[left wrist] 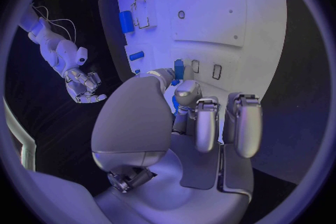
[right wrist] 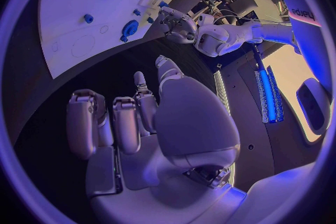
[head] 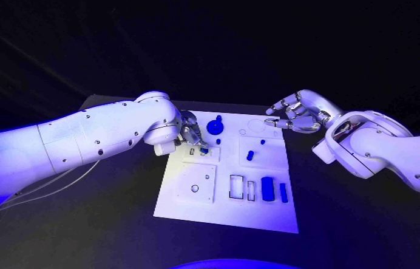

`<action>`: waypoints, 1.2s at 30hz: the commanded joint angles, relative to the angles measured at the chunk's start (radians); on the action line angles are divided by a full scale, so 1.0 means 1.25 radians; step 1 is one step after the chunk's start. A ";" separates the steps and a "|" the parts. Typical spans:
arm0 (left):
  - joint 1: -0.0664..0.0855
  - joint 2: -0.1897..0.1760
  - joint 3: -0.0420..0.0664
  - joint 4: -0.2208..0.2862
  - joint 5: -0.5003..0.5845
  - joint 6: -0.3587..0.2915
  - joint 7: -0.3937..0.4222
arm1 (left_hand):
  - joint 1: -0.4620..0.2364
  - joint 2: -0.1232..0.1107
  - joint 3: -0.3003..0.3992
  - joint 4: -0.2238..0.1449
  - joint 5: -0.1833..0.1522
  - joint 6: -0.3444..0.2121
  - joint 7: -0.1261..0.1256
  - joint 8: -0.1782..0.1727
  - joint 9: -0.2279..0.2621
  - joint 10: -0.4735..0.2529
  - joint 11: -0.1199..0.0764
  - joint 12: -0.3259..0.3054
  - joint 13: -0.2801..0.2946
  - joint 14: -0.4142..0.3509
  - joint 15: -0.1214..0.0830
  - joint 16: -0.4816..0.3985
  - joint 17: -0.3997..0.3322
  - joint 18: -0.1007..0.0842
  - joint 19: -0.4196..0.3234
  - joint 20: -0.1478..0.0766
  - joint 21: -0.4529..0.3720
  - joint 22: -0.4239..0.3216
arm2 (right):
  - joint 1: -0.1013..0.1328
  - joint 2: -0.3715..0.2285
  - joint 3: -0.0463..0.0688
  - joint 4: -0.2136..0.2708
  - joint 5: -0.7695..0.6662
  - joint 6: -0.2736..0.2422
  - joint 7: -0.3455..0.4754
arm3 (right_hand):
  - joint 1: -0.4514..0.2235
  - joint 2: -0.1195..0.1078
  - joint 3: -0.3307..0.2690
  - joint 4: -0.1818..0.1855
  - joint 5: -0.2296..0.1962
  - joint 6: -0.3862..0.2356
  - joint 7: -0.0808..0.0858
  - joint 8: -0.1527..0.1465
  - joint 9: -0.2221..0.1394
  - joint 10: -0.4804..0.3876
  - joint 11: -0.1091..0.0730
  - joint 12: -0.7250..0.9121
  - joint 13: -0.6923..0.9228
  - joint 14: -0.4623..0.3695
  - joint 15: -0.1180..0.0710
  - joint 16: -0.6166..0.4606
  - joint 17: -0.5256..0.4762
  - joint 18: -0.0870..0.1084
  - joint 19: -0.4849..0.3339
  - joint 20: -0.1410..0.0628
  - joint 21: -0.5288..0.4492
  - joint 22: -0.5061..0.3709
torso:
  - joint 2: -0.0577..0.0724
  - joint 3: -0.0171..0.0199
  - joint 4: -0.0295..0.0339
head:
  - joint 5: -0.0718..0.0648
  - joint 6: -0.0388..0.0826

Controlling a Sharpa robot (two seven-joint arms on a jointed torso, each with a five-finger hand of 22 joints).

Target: Assemble the parts on the task board

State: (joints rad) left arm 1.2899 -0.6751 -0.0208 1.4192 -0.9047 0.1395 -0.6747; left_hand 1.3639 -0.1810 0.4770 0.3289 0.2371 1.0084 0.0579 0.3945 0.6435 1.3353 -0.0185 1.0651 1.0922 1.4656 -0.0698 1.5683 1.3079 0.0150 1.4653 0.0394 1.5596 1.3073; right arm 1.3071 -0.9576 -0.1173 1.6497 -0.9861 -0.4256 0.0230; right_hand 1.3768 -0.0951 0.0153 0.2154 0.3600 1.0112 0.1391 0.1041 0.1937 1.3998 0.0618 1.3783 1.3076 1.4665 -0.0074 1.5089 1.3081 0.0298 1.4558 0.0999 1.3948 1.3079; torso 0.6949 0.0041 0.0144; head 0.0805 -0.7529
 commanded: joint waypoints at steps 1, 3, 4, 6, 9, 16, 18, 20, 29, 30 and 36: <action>-0.002 -0.007 0.001 0.017 -0.007 -0.056 0.020 | -0.009 -0.001 0.144 -0.137 -0.003 -0.003 -0.001 0.006 0.041 0.007 0.000 0.001 0.000 0.084 -0.003 0.002 0.210 -0.009 0.076 -0.006 0.003 0.198 | -0.001 0.000 0.000 0.000 -0.004 0.009 0.004 | 0.003 0.003 -0.004 -0.003 0.004 0.002 -0.001 0.005 0.001 0.001 -0.005 -0.004 0.045 0.059 -0.006 -0.005 0.115 0.014 -0.002 -0.005 -0.003 0.117 | 0.001 -0.0002 -0.0002 | 0.001 -0.001; -0.004 -0.013 0.000 0.026 -0.029 -0.064 0.021 | -0.011 -0.001 0.148 -0.140 -0.003 -0.003 0.000 0.006 0.042 0.006 0.000 -0.001 -0.002 0.084 -0.003 0.002 0.210 -0.009 0.077 -0.006 0.004 0.199 | -0.001 -0.001 0.000 0.000 -0.004 0.009 0.005 | 0.003 0.003 -0.004 -0.003 0.004 0.002 -0.001 0.005 0.001 0.001 -0.005 -0.004 0.045 0.059 -0.006 -0.005 0.115 0.014 -0.002 -0.005 -0.003 0.117 | 0.001 -0.0006 -0.0001 | 0.001 -0.001; -0.006 -0.015 0.000 0.029 -0.039 -0.067 0.022 | -0.011 -0.001 0.148 -0.140 -0.003 -0.003 0.000 0.006 0.042 0.007 0.000 -0.001 -0.002 0.084 -0.003 0.002 0.210 -0.009 0.077 -0.006 0.004 0.199 | -0.001 -0.001 0.000 0.000 -0.004 0.009 0.005 | 0.003 0.003 -0.004 -0.003 0.004 0.002 -0.001 0.005 0.001 0.001 -0.005 -0.004 0.045 0.059 -0.006 -0.005 0.115 0.014 -0.002 -0.005 -0.003 0.117 | 0.001 -0.0004 0.0001 | 0.001 -0.001; -0.009 -0.018 0.000 0.035 -0.061 -0.074 0.023 | -0.012 -0.002 0.151 -0.142 -0.003 -0.003 0.000 0.007 0.044 0.007 0.000 -0.001 -0.002 0.084 -0.003 0.002 0.210 -0.009 0.077 -0.006 0.004 0.200 | -0.001 -0.001 0.000 0.000 -0.004 0.008 0.005 | 0.003 0.003 -0.004 -0.003 0.004 0.002 -0.001 0.005 0.001 0.001 -0.005 -0.004 0.045 0.059 -0.006 -0.005 0.115 0.014 -0.002 -0.005 -0.003 0.117 | 0.001 -0.0001 -0.0002 | 0.000 -0.001; -0.015 -0.021 0.000 0.043 -0.095 -0.080 0.025 | -0.013 -0.003 0.154 -0.144 -0.004 -0.003 0.000 0.008 0.045 0.008 0.000 -0.001 -0.002 0.084 -0.003 0.002 0.210 -0.010 0.078 -0.006 0.005 0.201 | -0.001 -0.001 0.000 0.001 -0.004 0.008 0.006 | 0.003 0.003 -0.004 -0.003 0.004 0.002 -0.001 0.005 0.001 0.001 -0.005 -0.004 0.045 0.059 -0.006 -0.005 0.115 0.014 -0.002 -0.005 -0.003 0.117 | 0.001 0.0000 -0.0022 | 0.002 -0.002; -0.038 -0.024 0.000 0.056 -0.152 -0.099 0.022 | -0.017 -0.004 0.160 -0.149 -0.004 -0.002 -0.001 0.009 0.049 0.009 0.000 0.000 -0.001 0.084 -0.003 0.002 0.210 -0.010 0.079 -0.006 0.006 0.203 | -0.002 -0.002 0.000 0.002 -0.004 0.006 0.008 | 0.003 0.003 -0.004 -0.003 0.004 0.002 -0.001 0.005 0.001 0.001 -0.005 -0.004 0.045 0.059 -0.006 -0.005 0.115 0.014 -0.002 -0.005 -0.003 0.117 | 0.001 0.0006 -0.0027 | 0.001 -0.003; -0.043 -0.023 0.000 0.056 -0.159 -0.103 0.023 | -0.018 -0.005 0.162 -0.151 -0.004 -0.002 -0.001 0.010 0.050 0.011 0.000 0.002 0.000 0.084 -0.003 0.002 0.210 -0.010 0.080 -0.006 0.006 0.204 | -0.002 -0.003 0.000 0.003 -0.005 0.006 0.008 | 0.003 0.003 -0.004 -0.003 0.004 0.002 -0.001 0.005 0.001 0.001 -0.005 -0.004 0.045 0.059 -0.006 -0.005 0.115 0.014 -0.002 -0.005 -0.003 0.117 | 0.002 0.0003 -0.0021 | 0.000 -0.003; -0.047 -0.022 0.000 0.055 -0.164 -0.108 0.022 | -0.020 -0.006 0.164 -0.152 -0.004 -0.002 -0.001 0.010 0.051 0.011 0.000 0.002 0.001 0.084 -0.004 0.002 0.210 -0.010 0.080 -0.007 0.006 0.204 | -0.002 -0.003 0.000 0.003 -0.006 0.005 0.008 | 0.003 0.003 -0.004 -0.003 0.004 0.002 -0.001 0.005 0.001 0.001 -0.005 -0.004 0.045 0.059 -0.006 -0.005 0.115 0.014 -0.002 -0.005 -0.003 0.117 | 0.002 -0.0001 -0.0023 | 0.000 -0.004; -0.054 -0.020 0.000 0.050 -0.171 -0.102 0.017 | -0.028 -0.011 0.174 -0.159 -0.004 0.000 -0.002 0.015 0.057 0.014 -0.001 0.003 0.001 0.084 -0.004 0.002 0.210 -0.011 0.081 -0.007 0.006 0.205 | -0.002 -0.003 0.000 0.003 -0.008 0.004 0.008 | 0.004 0.002 -0.004 -0.004 0.004 0.002 -0.001 0.005 0.001 0.001 -0.005 -0.005 0.044 0.059 -0.006 -0.005 0.115 0.014 -0.002 -0.005 -0.004 0.116 | 0.001 0.0008 -0.0025 | 0.001 -0.006; -0.054 -0.020 0.000 0.049 -0.172 -0.102 0.016 | -0.030 -0.011 0.176 -0.160 -0.004 0.000 -0.002 0.015 0.059 0.014 -0.002 0.003 0.001 0.084 -0.005 0.002 0.210 -0.011 0.081 -0.007 0.006 0.205 | -0.002 -0.003 0.000 0.003 -0.009 0.004 0.008 | 0.004 0.002 -0.004 -0.004 0.004 0.002 -0.001 0.005 0.001 0.001 -0.005 -0.005 0.044 0.059 -0.006 -0.005 0.115 0.014 -0.002 -0.005 -0.004 0.116 | 0.001 0.0004 -0.0024 | 0.001 -0.007; -0.054 -0.021 0.000 0.047 -0.167 -0.104 0.015 | -0.040 -0.015 0.189 -0.167 -0.004 0.001 -0.004 0.020 0.067 0.016 -0.003 0.003 0.001 0.084 -0.006 0.002 0.210 -0.010 0.080 -0.008 0.006 0.205 | -0.003 -0.003 -0.001 0.003 -0.009 0.004 0.007 | 0.004 0.002 -0.004 -0.004 0.004 0.002 -0.001 0.005 0.001 0.001 -0.005 -0.005 0.044 0.059 -0.006 -0.005 0.115 0.014 -0.002 -0.005 -0.004 0.116 | 0.001 0.0003 -0.0013 | 0.002 -0.008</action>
State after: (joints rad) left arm 1.2230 -0.7025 -0.0208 1.4777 -1.1045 0.0164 -0.6591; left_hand 1.3189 -0.2007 0.5313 0.2968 0.2293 1.0062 0.0605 0.4160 0.6860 1.3484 -0.0241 1.0651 1.0941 1.4656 -0.0697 1.5683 1.3075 0.0150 1.4690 0.0356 1.5633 1.3080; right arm 1.3045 -0.9615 -0.1179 1.6524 -0.9876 -0.4263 0.0249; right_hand 1.3768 -0.0951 0.0125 0.2127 0.3599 1.0112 0.1392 0.1040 0.1932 1.3998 0.0619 1.3783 1.3074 1.4665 -0.0074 1.5089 1.3077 0.0297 1.4558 0.0999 1.3950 1.3075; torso 0.6962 0.0047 0.0120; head 0.0821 -0.7625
